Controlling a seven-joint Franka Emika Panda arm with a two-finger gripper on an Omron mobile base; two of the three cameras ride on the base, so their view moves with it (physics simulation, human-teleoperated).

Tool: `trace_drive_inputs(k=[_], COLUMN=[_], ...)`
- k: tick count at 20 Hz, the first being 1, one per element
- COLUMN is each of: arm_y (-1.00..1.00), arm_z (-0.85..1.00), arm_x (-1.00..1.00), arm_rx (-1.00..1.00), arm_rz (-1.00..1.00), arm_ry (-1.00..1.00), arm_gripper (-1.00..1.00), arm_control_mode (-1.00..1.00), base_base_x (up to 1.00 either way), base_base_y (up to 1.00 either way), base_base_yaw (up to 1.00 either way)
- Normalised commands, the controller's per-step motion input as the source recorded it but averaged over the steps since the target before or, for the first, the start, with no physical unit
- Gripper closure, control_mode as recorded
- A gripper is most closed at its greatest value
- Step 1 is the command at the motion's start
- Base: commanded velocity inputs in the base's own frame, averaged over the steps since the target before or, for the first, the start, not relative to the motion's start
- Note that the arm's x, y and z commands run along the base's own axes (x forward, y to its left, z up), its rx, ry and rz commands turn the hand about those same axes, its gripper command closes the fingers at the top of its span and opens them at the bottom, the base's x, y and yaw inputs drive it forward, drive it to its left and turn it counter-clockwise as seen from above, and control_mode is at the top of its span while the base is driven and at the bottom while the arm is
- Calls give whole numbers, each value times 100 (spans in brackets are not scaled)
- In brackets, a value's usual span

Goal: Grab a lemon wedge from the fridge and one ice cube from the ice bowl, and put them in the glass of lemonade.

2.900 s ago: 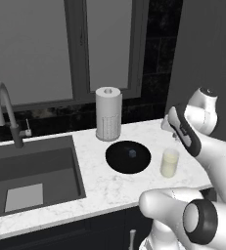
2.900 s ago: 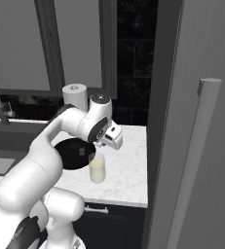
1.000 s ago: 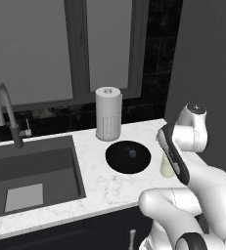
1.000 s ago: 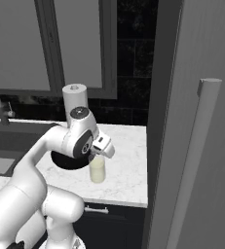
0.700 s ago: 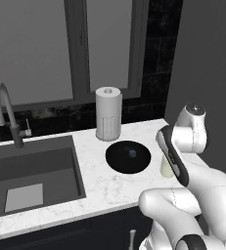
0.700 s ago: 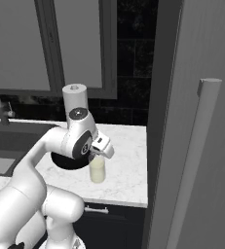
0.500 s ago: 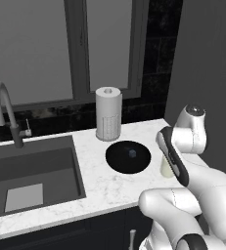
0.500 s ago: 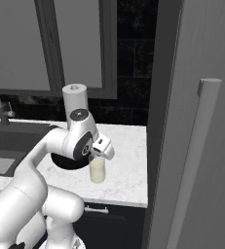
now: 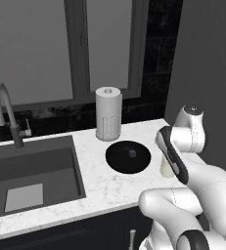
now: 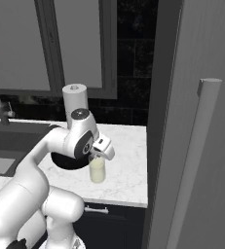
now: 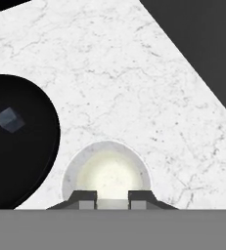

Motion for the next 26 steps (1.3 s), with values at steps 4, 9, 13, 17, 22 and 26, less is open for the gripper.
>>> trace_drive_inputs(k=[4,9,13,17,22,26], arm_y=[0,0,0,0,0,0], arm_z=[0,-2,-7,0,0,0], arm_x=[21,2,0,0,0,0], arm_rx=[0,0,0,0,0,0], arm_rz=[0,0,0,0,0,0], arm_ry=[1,0,0,0,0,0], arm_gripper=[100,100,100,100,-100,-100], arm_control_mode=[-100,-100,-100,-100,-100,-100], base_base_x=[0,0,0,0,0,0], base_base_y=[0,0,0,0,0,0], base_base_yaw=[0,0,0,0,0,0])
